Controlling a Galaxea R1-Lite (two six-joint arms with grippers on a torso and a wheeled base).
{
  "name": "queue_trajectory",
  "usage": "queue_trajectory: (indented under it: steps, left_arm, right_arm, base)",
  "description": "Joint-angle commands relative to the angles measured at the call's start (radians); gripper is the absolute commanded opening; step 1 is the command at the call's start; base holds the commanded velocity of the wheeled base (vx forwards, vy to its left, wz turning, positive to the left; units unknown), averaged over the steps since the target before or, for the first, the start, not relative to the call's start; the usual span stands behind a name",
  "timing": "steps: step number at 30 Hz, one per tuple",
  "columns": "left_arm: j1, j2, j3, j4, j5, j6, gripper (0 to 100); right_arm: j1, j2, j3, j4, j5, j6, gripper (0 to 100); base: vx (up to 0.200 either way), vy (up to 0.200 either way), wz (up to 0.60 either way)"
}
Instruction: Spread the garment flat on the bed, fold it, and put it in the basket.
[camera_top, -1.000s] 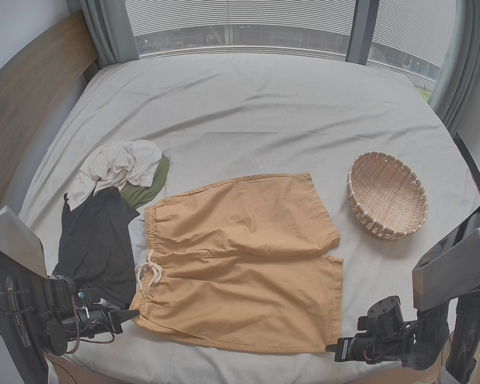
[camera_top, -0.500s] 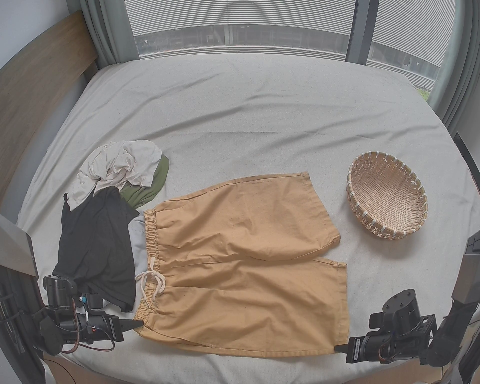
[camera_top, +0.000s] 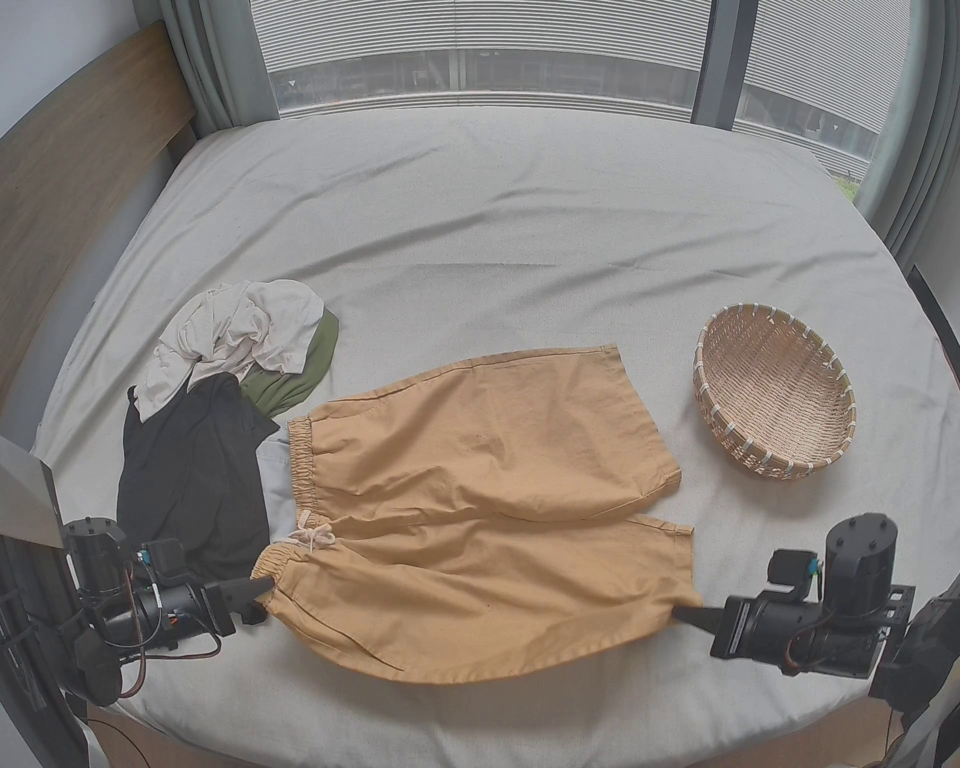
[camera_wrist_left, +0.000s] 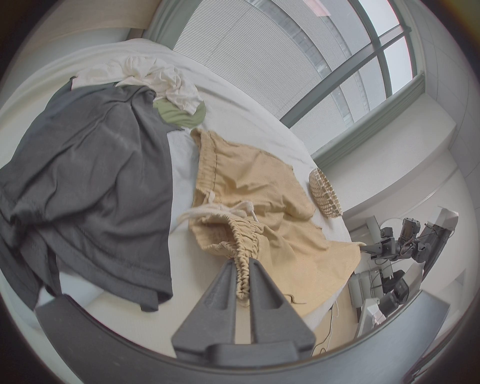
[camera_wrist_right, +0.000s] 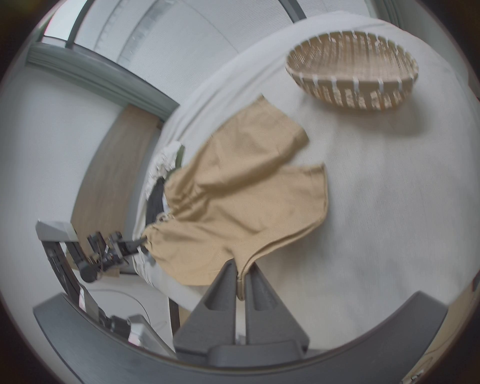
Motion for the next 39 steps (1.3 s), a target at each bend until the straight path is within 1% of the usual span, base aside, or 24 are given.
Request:
queue_trajectory:
  steps: [1, 5, 7, 8, 11, 13, 17, 20, 23, 27, 31, 33, 36, 39]
  left_arm:
    - [-0.011, -0.043, -0.067, -0.003, 0.006, -0.051, 0]
    - [-0.011, -0.06, -0.122, -0.001, 0.01, -0.096, 0]
    - [-0.012, -0.063, -0.137, -0.001, 0.01, -0.119, 0]
    - [-0.018, -0.065, -0.153, -0.003, 0.01, -0.145, 0]
    - [-0.024, -0.088, -0.176, -0.001, 0.013, -0.188, 0]
    - [-0.038, -0.116, -0.184, -0.001, 0.034, -0.238, 0]
    - [-0.044, -0.155, -0.187, -0.001, 0.048, -0.291, 0]
    - [-0.054, -0.189, -0.191, 0.002, 0.048, -0.341, 0]
    - [-0.058, -0.2, -0.208, 0.005, 0.051, -0.367, 0]
    - [-0.058, -0.194, -0.219, 0.01, 0.059, -0.378, 0]
    - [-0.058, -0.189, -0.233, 0.017, 0.077, -0.381, 0]
    - [-0.058, -0.194, -0.251, 0.036, 0.097, -0.403, 0]
    - [-0.058, -0.198, -0.256, 0.042, 0.106, -0.433, 0]
    - [-0.058, -0.198, -0.249, 0.039, 0.108, -0.435, 0]
  right_arm:
    - [-0.05, -0.099, -0.127, 0.047, 0.0, -0.002, 0]
    - [-0.085, -0.116, -0.225, 0.144, 0.009, -0.002, 0]
    - [-0.095, -0.115, -0.245, 0.162, 0.011, -0.002, 0]
    - [-0.105, -0.115, -0.262, 0.171, 0.018, -0.002, 0]
    - [-0.127, -0.115, -0.29, 0.185, 0.035, -0.002, 0]
    - [-0.151, -0.113, -0.314, 0.197, 0.052, -0.002, 0]
    - [-0.178, -0.107, -0.351, 0.199, 0.08, -0.002, 0]
    - [-0.184, -0.104, -0.383, 0.202, 0.098, -0.001, 0]
    - [-0.185, -0.088, -0.409, 0.21, 0.1, -0.001, 0]
    - [-0.188, -0.069, -0.446, 0.244, 0.101, -0.001, 0]
    - [-0.197, -0.055, -0.464, 0.244, 0.101, -0.001, 0]
    - [-0.197, -0.055, -0.48, 0.244, 0.103, -0.001, 0]
    - [-0.197, -0.058, -0.497, 0.245, 0.121, -0.001, 0]
    - [-0.199, -0.056, -0.509, 0.247, 0.13, -0.001, 0]
  base:
    - [0.0, 0.0, 0.0]
    - [0.0, 0.0, 0.0]
    - [0.0, 0.0, 0.0]
    - [0.0, 0.0, 0.0]
    - [0.0, 0.0, 0.0]
    - [0.0, 0.0, 0.0]
    - [0.0, 0.0, 0.0]
    - [0.0, 0.0, 0.0]
    - [0.0, 0.0, 0.0]
    - [0.0, 0.0, 0.0]
    - [0.0, 0.0, 0.0]
    - [0.0, 0.0, 0.0]
    - [0.0, 0.0, 0.0]
    - [0.0, 0.0, 0.0]
